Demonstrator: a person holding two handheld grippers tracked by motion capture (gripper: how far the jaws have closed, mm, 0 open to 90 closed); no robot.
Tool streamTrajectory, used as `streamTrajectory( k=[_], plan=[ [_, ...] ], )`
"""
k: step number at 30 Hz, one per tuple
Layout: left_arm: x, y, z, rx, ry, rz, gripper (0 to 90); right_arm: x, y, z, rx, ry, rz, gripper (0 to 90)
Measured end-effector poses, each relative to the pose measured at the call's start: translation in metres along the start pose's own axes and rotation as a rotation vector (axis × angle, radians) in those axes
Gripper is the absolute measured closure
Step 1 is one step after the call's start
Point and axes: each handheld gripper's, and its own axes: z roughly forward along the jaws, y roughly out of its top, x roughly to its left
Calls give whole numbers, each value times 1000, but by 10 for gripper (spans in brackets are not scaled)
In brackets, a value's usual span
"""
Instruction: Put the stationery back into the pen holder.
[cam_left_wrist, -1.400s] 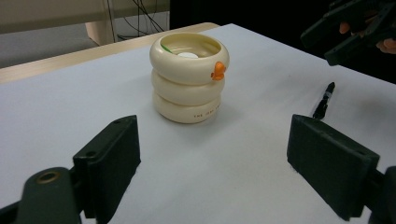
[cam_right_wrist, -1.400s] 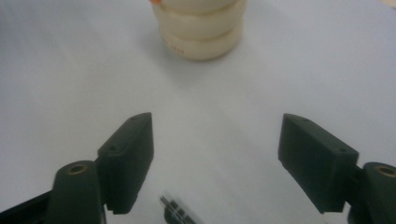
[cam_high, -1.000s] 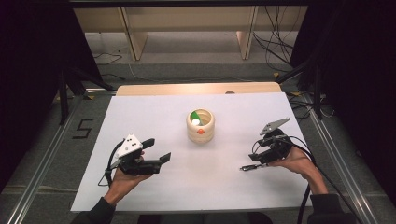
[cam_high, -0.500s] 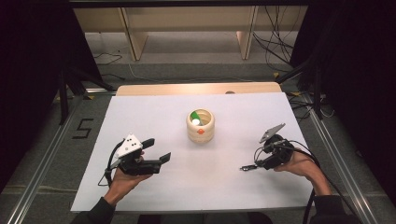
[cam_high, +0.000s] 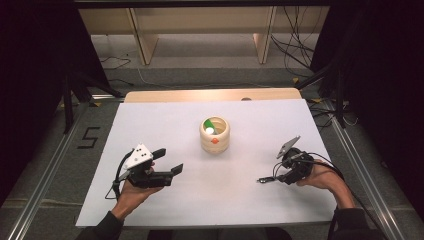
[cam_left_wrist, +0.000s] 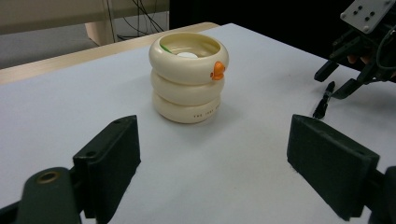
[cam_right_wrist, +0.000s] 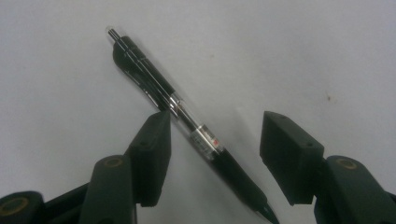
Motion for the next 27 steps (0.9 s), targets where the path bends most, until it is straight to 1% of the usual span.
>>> streamTrajectory(
  k=[4,6,9,12,13,16,24,27],
  plan=[
    [0,0,0,-1,2,-3,166,-1,0,3,35,2,-27,460],
    [0,0,0,-1,1,-2,166,-1,1,6,44,0,-27,472],
    [0,0,0,1,1,1,166,-1,1,7,62,4,-59,489],
    [0,0,0,0,1,0,166,0,2,8,75,2,-73,503],
    [0,0,0,0,1,1,166,1,3,8,84,-1,-66,509],
    [0,0,0,0,1,1,166,0,4,9,92,12,-67,528],
    [0,0,1,1,1,1,166,0,8,11,130,29,-79,575],
    [0,0,1,0,-1,-1,166,0,11,11,151,34,-92,597]
  ],
)
